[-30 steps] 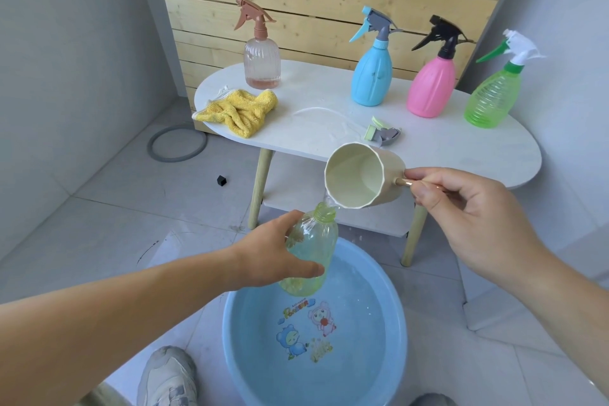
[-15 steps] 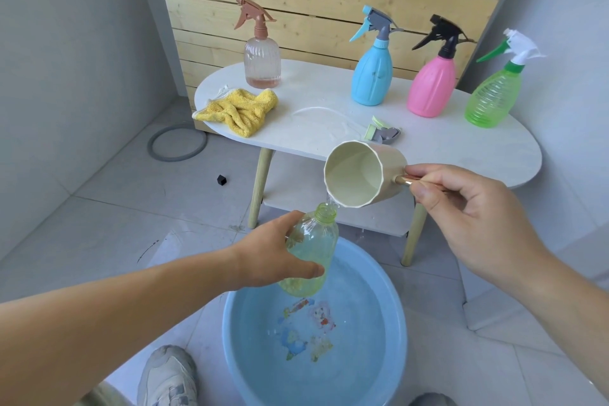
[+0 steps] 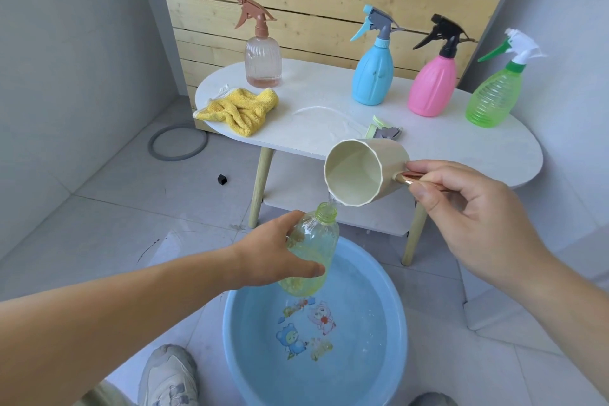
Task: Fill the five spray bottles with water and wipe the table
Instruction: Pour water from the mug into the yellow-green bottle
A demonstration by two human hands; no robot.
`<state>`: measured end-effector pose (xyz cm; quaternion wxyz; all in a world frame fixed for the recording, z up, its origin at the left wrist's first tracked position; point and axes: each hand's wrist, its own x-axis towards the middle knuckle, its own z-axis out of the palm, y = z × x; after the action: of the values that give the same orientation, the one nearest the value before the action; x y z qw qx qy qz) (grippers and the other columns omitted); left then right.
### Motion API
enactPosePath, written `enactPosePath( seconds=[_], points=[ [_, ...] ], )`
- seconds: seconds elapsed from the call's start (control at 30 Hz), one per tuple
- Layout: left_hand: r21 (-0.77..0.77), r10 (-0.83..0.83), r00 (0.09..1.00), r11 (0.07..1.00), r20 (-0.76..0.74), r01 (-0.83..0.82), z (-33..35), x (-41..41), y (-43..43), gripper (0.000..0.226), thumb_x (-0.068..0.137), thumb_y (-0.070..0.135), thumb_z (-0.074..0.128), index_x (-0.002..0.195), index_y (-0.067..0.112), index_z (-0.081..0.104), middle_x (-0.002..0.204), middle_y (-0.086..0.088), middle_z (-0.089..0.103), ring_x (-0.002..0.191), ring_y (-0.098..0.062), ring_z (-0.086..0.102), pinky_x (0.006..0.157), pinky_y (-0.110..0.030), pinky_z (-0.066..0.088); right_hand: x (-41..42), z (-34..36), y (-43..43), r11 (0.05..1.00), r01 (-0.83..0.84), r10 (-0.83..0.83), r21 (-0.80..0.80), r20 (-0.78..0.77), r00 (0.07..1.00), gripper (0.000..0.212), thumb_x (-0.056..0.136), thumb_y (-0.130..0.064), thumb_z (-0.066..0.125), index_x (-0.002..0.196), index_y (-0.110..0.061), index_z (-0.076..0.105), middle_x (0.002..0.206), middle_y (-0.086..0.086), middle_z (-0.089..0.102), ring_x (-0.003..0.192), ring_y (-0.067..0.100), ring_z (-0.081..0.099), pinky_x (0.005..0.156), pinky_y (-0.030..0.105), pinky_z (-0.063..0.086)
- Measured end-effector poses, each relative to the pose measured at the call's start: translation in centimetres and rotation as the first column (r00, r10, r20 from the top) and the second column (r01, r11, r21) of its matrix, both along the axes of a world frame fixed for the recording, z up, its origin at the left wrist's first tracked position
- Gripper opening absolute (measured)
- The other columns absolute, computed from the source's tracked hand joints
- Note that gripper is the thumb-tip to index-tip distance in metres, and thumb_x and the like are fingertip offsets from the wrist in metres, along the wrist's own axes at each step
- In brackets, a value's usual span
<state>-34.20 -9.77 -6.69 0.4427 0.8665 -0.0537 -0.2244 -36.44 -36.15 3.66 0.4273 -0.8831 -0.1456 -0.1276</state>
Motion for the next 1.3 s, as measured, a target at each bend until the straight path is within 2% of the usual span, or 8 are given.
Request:
enactPosePath(
  seconds=[0.27, 0.7, 0.93, 1.1, 1.3],
  points=[
    [-0.008, 0.000, 1.000, 1.000, -0.004, -0.001, 0.25, -0.15, -0.06, 0.082, 0.055, 0.058, 0.081, 0.129, 0.044, 0.050, 0.115, 0.013, 0.063, 0.107, -0.014, 0.064, 0.088, -0.041, 0.061, 0.07, -0.26, -0.14, 1.000, -0.014, 0.014, -0.017, 0.032, 0.999, 0.014, 0.092, -0.019, 0.061, 0.088, -0.019, 0.074, 0.116, -0.009, 0.067, 0.108, -0.004, 0.060, 0.088, 0.005, 0.040],
    [-0.017, 0.013, 1.000, 1.000, 0.003, -0.013, 0.60, -0.28, -0.19, 0.069, 0.073, 0.038, 0.088, 0.132, 0.040, 0.051, 0.115, 0.009, 0.063, 0.106, -0.015, 0.065, 0.086, -0.039, 0.062, 0.16, -0.31, -0.16, 0.998, -0.030, 0.037, -0.060, 0.106, 0.994, 0.012, 0.091, -0.028, 0.058, 0.090, -0.032, 0.069, 0.120, -0.010, 0.066, 0.114, -0.001, 0.059, 0.097, 0.010, 0.040],
    [-0.025, 0.011, 1.000, 1.000, -0.003, -0.011, 0.51, -0.36, -0.08, 0.070, 0.071, 0.040, 0.088, 0.131, 0.041, 0.052, 0.114, 0.009, 0.063, 0.106, -0.016, 0.065, 0.086, -0.040, 0.062, 0.11, -0.22, -0.16, 0.995, -0.034, 0.047, -0.096, 0.140, 0.989, 0.012, 0.091, -0.027, 0.058, 0.089, -0.036, 0.066, 0.120, -0.012, 0.065, 0.117, -0.001, 0.057, 0.098, 0.009, 0.037],
    [-0.034, 0.009, 1.000, 0.999, -0.012, -0.010, 0.36, -0.24, -0.03, 0.072, 0.065, 0.046, 0.086, 0.128, 0.043, 0.053, 0.114, 0.009, 0.063, 0.104, -0.016, 0.066, 0.086, -0.041, 0.062, 0.22, -0.33, -0.29, 0.993, -0.026, 0.044, -0.113, 0.156, 0.987, 0.011, 0.092, -0.030, 0.058, 0.090, -0.031, 0.069, 0.122, -0.010, 0.065, 0.117, 0.003, 0.058, 0.100, 0.014, 0.040],
    [-0.039, 0.010, 1.000, 0.999, -0.022, -0.011, 0.30, -0.16, -0.04, 0.071, 0.063, 0.048, 0.086, 0.126, 0.044, 0.053, 0.115, 0.010, 0.063, 0.105, -0.016, 0.066, 0.084, -0.040, 0.063, 0.29, -0.40, -0.38, 0.989, -0.028, 0.053, -0.142, 0.179, 0.982, 0.014, 0.092, -0.027, 0.059, 0.090, -0.025, 0.072, 0.124, -0.010, 0.064, 0.116, 0.008, 0.059, 0.100, 0.031, 0.046]
  ],
)
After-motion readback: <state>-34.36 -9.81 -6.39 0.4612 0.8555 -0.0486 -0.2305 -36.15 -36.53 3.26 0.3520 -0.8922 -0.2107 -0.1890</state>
